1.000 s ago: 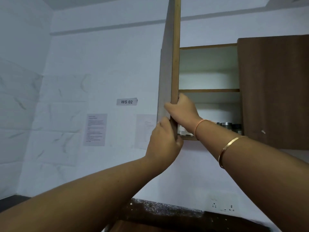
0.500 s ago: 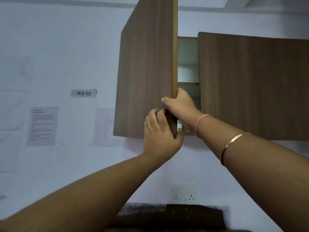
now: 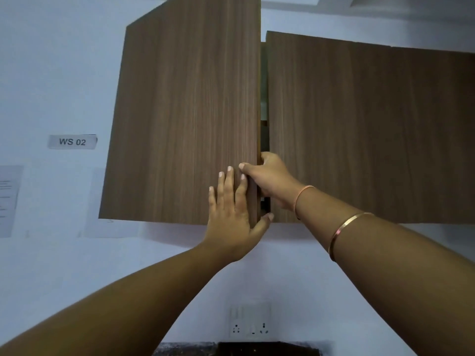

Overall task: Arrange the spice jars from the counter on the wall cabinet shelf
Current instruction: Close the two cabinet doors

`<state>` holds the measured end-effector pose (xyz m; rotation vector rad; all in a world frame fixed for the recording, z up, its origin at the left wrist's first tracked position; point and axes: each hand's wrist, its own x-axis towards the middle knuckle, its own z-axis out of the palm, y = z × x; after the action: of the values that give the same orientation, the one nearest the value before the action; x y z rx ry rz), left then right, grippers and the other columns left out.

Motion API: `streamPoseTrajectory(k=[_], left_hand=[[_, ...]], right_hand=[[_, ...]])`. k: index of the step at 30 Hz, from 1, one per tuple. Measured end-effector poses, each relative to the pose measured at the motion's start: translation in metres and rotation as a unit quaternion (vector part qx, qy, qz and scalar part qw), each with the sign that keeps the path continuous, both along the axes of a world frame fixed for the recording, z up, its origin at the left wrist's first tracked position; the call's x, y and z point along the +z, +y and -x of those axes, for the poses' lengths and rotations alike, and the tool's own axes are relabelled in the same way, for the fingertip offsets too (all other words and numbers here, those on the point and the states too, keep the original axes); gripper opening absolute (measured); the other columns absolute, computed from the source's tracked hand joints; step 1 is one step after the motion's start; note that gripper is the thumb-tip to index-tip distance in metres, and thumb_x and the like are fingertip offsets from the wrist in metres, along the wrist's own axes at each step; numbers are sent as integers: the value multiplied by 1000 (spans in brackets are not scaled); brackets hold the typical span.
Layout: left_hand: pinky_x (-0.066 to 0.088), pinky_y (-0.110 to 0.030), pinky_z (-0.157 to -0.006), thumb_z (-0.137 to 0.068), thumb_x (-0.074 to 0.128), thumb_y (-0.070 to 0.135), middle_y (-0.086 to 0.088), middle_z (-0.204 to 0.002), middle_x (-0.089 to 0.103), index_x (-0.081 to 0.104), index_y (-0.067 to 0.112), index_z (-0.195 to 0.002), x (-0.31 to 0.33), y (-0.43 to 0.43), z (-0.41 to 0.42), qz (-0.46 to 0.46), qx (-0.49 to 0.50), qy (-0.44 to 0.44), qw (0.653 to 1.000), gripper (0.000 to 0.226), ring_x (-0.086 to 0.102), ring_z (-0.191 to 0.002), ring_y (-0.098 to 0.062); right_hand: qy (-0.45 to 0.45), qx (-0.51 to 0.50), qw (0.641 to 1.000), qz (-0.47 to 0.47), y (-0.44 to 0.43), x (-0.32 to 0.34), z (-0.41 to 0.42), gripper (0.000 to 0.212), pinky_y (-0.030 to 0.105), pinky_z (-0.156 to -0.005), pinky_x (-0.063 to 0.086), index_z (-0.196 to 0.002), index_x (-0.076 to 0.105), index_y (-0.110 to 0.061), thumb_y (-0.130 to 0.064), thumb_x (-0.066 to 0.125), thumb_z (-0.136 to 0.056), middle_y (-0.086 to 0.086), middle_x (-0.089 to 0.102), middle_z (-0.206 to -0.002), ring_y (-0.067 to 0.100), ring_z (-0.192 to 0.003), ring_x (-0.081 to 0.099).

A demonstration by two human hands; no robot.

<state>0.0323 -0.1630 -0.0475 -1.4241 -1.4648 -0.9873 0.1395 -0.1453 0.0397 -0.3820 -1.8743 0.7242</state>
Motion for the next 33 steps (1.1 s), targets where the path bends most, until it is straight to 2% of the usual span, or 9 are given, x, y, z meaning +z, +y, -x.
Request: streamPoseTrajectory(k=[2, 6, 9, 11, 14, 18, 24, 29, 33], left_hand=[[-22, -37, -111, -81, 13, 75, -2, -158, -18, -8, 27, -149, 1, 17, 9, 1, -8, 22, 1000, 85, -28, -140, -13], [-17, -41, -114, -87, 12, 59, -2, -160, -6, 9, 24, -150, 3, 46, 26, 1, 6, 44, 999, 72, -22, -142, -11], [-13, -44, -116, -88, 12, 55, -3, -160, -4, 16, 20, -151, 3, 68, 33, 16, 39, 65, 997, 72, -18, -143, -14], [-13, -44, -115, -88, 11, 55, -4, -159, -6, 16, 19, -151, 4, 79, 39, 27, 65, 78, 994, 72, -19, -143, -16], [-13, -44, -115, -88, 8, 54, -8, -159, -6, 18, 15, -150, 4, 100, 43, 40, 106, 93, 989, 74, -18, -143, -20], [-13, -44, -114, -85, 1, 54, -12, -159, -8, 18, 11, -150, 7, 123, 43, 64, 149, 87, 983, 80, -17, -144, -26], [-17, -48, -112, -76, -14, 56, -11, -156, -22, 4, 14, -151, 10, 153, 49, 99, 210, 74, 970, 88, -26, -142, -26], [-21, -49, -109, -79, -10, 56, -9, -156, -22, 6, 14, -151, 8, 174, 62, 90, 211, 74, 971, 85, -32, -137, -21], [-17, -52, -112, -87, 2, 54, -8, -154, -18, 15, 11, -150, 4, 187, 76, 50, 183, 96, 977, 77, -23, -141, -23]], right_hand=[[-1, 15, 1000, 4, 23, 0, 0, 25, 37, -87, 53, -115, 54, -14, -25, 57, -93, 3, 63, -105, 23, -104, 61], [7, 0, 1000, -19, 61, -3, 5, 41, 34, -83, 52, -130, 45, -12, -25, 58, -93, -2, 55, -105, 21, -106, 58], [27, -64, 995, -73, 91, -8, 11, 57, 41, -95, 51, -138, 34, -14, -24, 63, -89, 5, 51, -124, 26, -117, 54], [34, -123, 985, -117, 108, -11, 12, 70, 37, -100, 45, -143, 28, -15, -25, 68, -86, 10, 41, -141, 27, -126, 46], [-13, -235, 943, -234, 132, -15, 9, 81, 37, -104, 39, -149, 20, -20, -31, 68, -85, 9, 28, -152, 28, -136, 35], [-126, -320, 874, -343, 157, -19, 10, 74, 46, -113, 28, -151, 18, -27, -31, 60, -91, 6, 2, -161, 33, -145, 17], [-191, -295, 879, -321, 193, -35, 21, 73, 46, -118, 14, -152, 15, -26, -32, 57, -93, 6, -8, -161, 32, -148, 0], [-179, -270, 895, -306, 211, -46, 35, 68, 42, -119, -2, -153, 8, -23, -32, 46, -98, 13, -15, -159, 31, -148, -12], [-164, -300, 884, -319, 220, -55, 47, 67, 42, -118, -8, -153, 2, -23, -35, 39, -99, 15, -19, -158, 32, -146, -17]])
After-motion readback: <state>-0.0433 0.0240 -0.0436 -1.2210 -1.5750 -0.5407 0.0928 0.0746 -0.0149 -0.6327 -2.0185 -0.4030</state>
